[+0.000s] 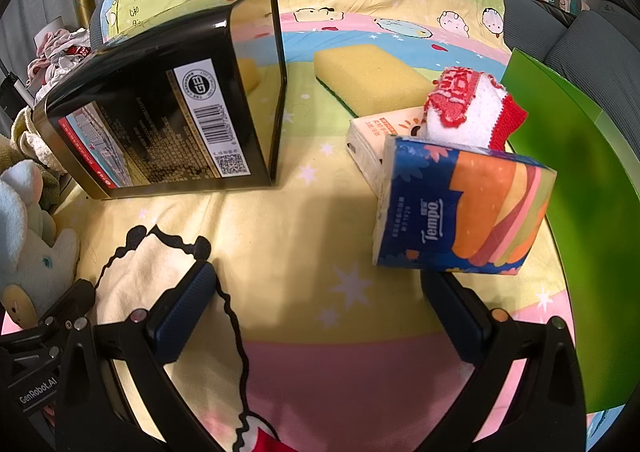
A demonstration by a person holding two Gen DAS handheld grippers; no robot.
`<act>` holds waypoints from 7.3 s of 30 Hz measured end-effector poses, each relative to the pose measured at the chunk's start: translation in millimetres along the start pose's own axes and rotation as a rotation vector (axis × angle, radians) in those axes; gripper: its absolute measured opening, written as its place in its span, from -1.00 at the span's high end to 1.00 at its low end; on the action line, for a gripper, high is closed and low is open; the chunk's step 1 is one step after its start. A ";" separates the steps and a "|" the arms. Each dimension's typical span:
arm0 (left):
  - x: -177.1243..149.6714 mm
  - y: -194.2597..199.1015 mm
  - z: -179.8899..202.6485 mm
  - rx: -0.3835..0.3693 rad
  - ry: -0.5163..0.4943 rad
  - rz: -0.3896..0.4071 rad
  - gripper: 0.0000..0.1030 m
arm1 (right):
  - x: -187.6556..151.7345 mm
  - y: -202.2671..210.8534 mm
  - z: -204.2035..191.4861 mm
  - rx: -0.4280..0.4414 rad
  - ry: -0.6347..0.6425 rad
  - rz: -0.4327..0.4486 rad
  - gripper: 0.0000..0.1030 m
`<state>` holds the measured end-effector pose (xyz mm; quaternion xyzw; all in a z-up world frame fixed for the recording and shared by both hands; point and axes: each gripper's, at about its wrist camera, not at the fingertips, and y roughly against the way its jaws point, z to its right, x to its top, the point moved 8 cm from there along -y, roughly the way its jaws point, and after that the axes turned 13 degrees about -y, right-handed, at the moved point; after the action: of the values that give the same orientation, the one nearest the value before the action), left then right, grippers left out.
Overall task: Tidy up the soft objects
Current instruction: 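Lift the blue plush toy with the left gripper toward the right gripper, then close the right gripper on the blue plush while the left gripper releases it, then carry the blue plush with the right gripper over the green-rimmed white box, then lower the plush into the white box and open the right gripper, then move the right gripper back to the cream towel on the cloth pile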
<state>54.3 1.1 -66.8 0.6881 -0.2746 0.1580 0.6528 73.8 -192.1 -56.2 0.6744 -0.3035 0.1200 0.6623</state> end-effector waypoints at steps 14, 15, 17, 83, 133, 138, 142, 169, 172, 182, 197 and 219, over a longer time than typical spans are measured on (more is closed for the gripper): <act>4.1 22.7 -6.2 -0.029 -0.019 0.017 -1.00 | -10.2 38.8 -5.6 0.095 -0.056 0.041 -0.99; 5.6 30.3 -7.9 -0.036 -0.015 0.037 -1.00 | -9.5 46.3 -9.8 0.110 -0.048 0.058 -0.99; 9.5 45.6 -11.1 -0.042 -0.016 0.069 -1.00 | -7.9 61.9 -20.0 0.119 -0.010 0.094 -0.99; 2.5 56.2 -37.1 -0.524 0.155 0.076 -0.32 | -40.6 36.6 -173.7 0.633 -0.063 -0.433 -0.46; 130.5 157.6 232.7 -0.706 -0.378 0.357 -0.28 | 84.0 141.0 103.7 0.624 -0.584 0.088 -0.32; 132.6 154.7 262.4 -0.748 -0.427 0.347 -0.28 | 85.6 139.5 134.7 0.592 -0.641 0.117 -0.32; 132.8 150.7 284.3 -0.783 -0.446 0.324 -0.29 | 84.0 137.8 156.6 0.560 -0.690 0.129 -0.32; 121.2 141.7 386.2 -0.924 -0.552 0.221 -0.29 | 62.8 144.7 255.2 0.406 -0.906 0.202 -0.32; 117.9 133.4 389.5 -0.892 -0.558 0.193 -0.29 | 59.8 137.5 261.2 0.334 -0.908 0.185 -0.33; 116.5 135.5 362.4 -0.831 -0.541 0.198 -0.43 | 56.5 136.3 271.4 0.255 -0.934 0.197 -0.67; 127.2 120.9 221.7 -0.672 -0.225 0.201 -0.61 | 77.6 149.8 199.0 0.150 -0.694 0.236 -0.97; 90.9 118.5 24.8 -0.363 0.010 0.209 -0.82 | 70.0 135.3 12.0 0.289 -0.263 0.182 -0.98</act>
<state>54.3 -38.5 79.4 0.5263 -0.3653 0.1762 0.7473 49.1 -212.9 93.1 0.7421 -0.4267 0.1326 0.4996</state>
